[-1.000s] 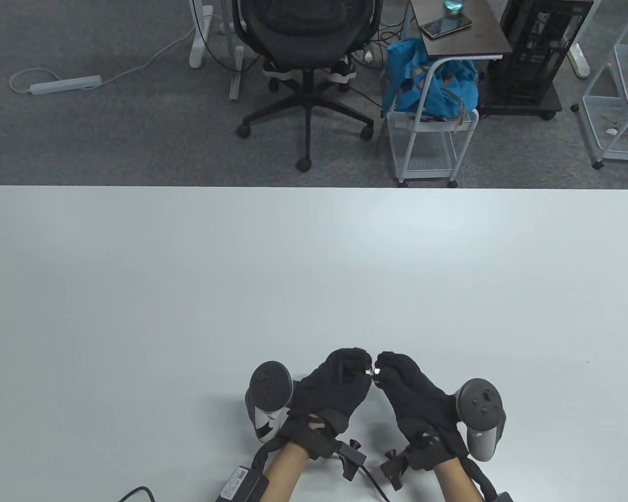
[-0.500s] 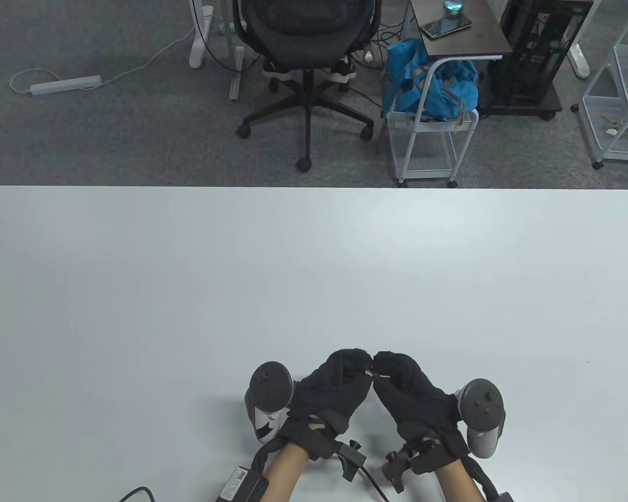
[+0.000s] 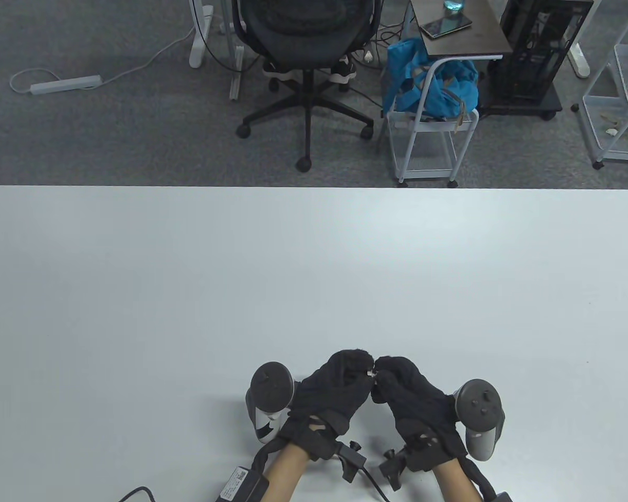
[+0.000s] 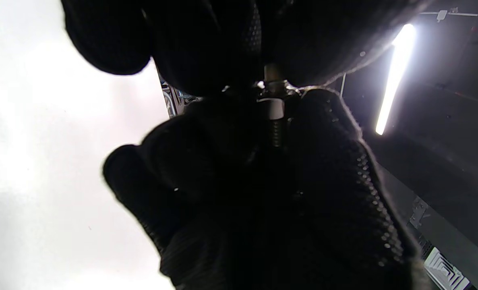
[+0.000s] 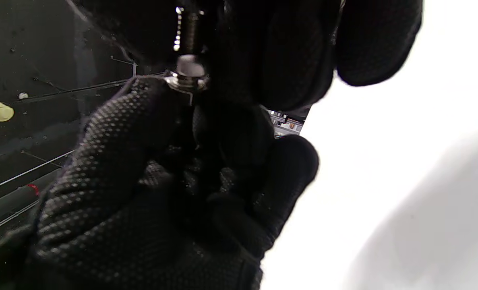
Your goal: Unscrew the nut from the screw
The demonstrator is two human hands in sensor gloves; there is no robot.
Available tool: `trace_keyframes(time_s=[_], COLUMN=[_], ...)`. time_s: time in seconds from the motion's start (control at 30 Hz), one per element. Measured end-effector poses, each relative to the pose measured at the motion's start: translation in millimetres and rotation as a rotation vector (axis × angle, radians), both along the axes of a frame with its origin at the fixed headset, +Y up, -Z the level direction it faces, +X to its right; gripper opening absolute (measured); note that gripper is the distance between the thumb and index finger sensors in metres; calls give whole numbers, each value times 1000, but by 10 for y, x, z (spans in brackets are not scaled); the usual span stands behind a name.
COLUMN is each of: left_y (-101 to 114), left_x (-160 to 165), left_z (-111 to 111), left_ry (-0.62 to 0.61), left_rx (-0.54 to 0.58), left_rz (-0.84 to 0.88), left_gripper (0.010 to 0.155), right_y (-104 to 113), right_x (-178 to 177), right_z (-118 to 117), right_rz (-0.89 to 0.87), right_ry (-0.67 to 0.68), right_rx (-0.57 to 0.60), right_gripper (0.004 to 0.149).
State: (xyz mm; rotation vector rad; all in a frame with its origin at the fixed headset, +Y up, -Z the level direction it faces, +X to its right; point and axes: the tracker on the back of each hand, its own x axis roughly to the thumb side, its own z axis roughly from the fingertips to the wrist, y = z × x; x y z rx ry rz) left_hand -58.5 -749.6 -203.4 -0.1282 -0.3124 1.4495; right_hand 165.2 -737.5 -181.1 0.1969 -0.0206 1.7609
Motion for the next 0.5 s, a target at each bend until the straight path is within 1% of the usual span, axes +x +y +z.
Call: trace_keyframes(time_s=[0.07,0.2,0.3,0.43,0.5], left_y=[-3,-3,-11,-7,-4], left_x=[4,-8,-22,-16,-12], left_z=[0,0,-4,-3,-1], left_ry=[-3,14,22,21,19], left_rx=[0,-9,-21,-17,-11], left_rz=[-5,2,23,22,19], left_gripper=[49,48,49,48,48], right_y=[8,41,54,-9,-47], right_x=[2,-8,-8,1,3], right_z=[2,10,4,2,0], right_rz=[-25,-10,-47,-23,-12], right_ry=[2,21,57,36,15], right_rx=[5,36,14,-30,-59], right_gripper=[52,50,49,62,66])
